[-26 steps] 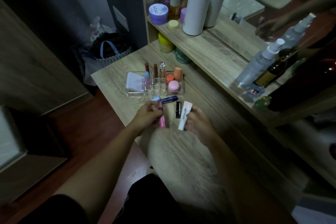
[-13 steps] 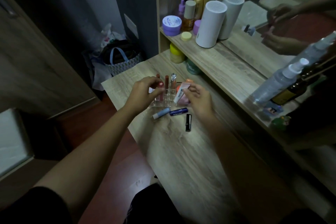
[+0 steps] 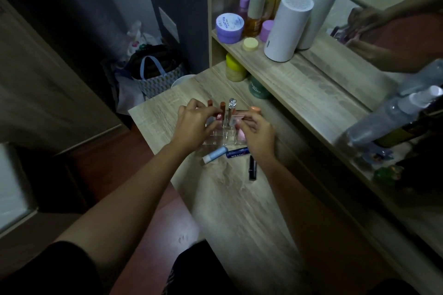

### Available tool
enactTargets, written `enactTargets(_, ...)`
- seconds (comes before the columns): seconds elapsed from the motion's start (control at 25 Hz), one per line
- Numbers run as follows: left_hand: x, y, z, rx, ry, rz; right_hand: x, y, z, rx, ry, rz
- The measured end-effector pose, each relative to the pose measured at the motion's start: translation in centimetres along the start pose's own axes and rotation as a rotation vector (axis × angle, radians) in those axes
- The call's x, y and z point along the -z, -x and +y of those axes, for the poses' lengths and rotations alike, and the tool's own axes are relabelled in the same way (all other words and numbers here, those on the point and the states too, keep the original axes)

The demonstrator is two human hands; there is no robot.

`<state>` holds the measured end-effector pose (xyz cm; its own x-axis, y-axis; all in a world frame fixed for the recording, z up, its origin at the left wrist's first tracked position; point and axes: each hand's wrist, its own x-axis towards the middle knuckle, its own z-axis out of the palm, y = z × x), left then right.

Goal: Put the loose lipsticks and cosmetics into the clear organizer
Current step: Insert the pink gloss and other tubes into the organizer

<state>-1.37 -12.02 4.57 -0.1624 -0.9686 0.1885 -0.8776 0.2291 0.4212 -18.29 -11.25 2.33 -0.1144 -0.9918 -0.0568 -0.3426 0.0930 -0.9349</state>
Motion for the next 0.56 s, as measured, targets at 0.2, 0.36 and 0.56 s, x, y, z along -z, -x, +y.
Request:
enactTargets(0.2,-0.6,-0.3,0.2,-0.038,-0.142,-0.043,-0.3,-0.9,0.1,0.033,0.032,-0.004)
enactTargets(0.36,-0.6,-0.3,0.2,-0.06,-0.211,-0.022,-0.4,-1.0,0.8,0.051,0.126,-0.007)
enactTargets(0.56,-0.8,-0.5,-0.2,-0.035,-0.264,-0.029,-0.6,-1.0,1.7,0.091,0.242,-0.005)
